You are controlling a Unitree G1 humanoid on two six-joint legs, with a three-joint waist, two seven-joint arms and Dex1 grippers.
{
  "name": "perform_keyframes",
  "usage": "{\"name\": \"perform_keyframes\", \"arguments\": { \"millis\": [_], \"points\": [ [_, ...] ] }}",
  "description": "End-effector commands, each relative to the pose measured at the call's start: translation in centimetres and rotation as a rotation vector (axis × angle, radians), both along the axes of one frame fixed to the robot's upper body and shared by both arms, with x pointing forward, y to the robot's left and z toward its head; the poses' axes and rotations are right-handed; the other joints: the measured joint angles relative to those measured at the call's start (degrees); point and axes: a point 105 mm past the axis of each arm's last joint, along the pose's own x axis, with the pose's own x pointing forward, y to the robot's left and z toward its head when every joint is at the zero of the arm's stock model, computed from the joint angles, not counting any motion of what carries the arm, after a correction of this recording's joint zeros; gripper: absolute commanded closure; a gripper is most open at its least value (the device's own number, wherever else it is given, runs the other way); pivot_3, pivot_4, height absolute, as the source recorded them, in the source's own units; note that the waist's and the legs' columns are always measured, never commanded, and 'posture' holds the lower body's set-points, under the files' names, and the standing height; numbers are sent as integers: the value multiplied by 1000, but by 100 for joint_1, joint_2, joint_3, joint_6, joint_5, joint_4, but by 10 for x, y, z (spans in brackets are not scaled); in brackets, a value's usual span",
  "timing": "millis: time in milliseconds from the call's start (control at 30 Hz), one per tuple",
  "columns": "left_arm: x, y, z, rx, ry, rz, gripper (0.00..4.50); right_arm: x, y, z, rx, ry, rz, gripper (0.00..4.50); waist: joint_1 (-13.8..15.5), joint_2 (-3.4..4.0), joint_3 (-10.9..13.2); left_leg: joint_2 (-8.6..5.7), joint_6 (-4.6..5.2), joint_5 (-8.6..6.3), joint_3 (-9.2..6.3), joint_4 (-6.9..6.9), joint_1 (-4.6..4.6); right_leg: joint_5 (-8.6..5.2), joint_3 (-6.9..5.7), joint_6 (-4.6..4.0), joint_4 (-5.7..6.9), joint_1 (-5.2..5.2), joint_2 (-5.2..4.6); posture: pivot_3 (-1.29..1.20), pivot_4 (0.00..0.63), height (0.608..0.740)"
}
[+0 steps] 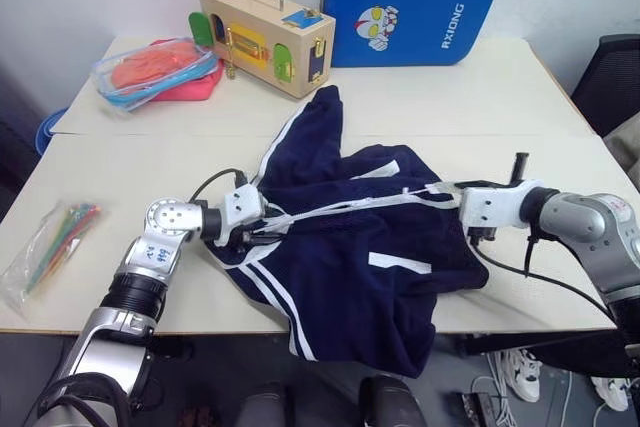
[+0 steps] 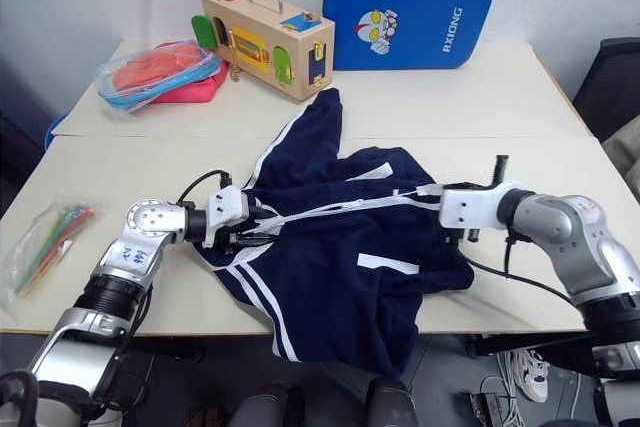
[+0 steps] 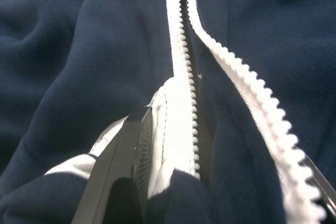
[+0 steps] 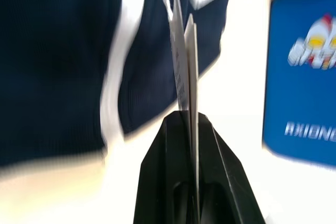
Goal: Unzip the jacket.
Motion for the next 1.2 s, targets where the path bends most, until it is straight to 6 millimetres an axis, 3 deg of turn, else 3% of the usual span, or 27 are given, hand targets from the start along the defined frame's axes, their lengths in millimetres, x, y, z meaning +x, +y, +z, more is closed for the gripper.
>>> {"name": "perform_keyframes", "arguments": {
  "millis": [33, 167, 533, 1067, 1200],
  "points": [
    [-17, 31, -47, 118, 179, 84, 2177, 6, -33, 26, -47, -87, -76, 4500, -11, 9, -5, 1, 0, 0, 0, -1, 2, 0, 0, 0, 0, 0, 0, 0, 150, 740],
    [-20, 37, -47, 123, 180, 92, 2177, 11, -69, 33, -112, -97, -165, 4500, -40, 22, -13, 2, 0, 0, 1, -7, 4, 0, -1, 0, -2, 1, 1, 0, 150, 740],
    [-19, 41, -42, 119, 166, 112, 2177, 15, -135, 60, -195, -166, -393, 4500, -105, 52, -31, 0, -1, 0, 3, -13, 1, 0, -2, -1, -6, 1, -2, 0, 150, 740],
    [-18, 37, -42, 103, 163, 112, 2177, 18, -160, 81, -201, -240, -563, 4500, -110, 69, -41, -4, 0, 0, 3, -15, -2, 0, -3, -1, -7, 1, -7, 0, 150, 740],
    [-18, 35, -33, 72, 143, 108, 2177, 26, -144, 82, -109, -237, -511, 4500, -111, 77, -45, -4, 0, 0, 3, -16, -2, -1, -3, -1, -8, 2, -7, 0, 150, 740]
  ]
}}
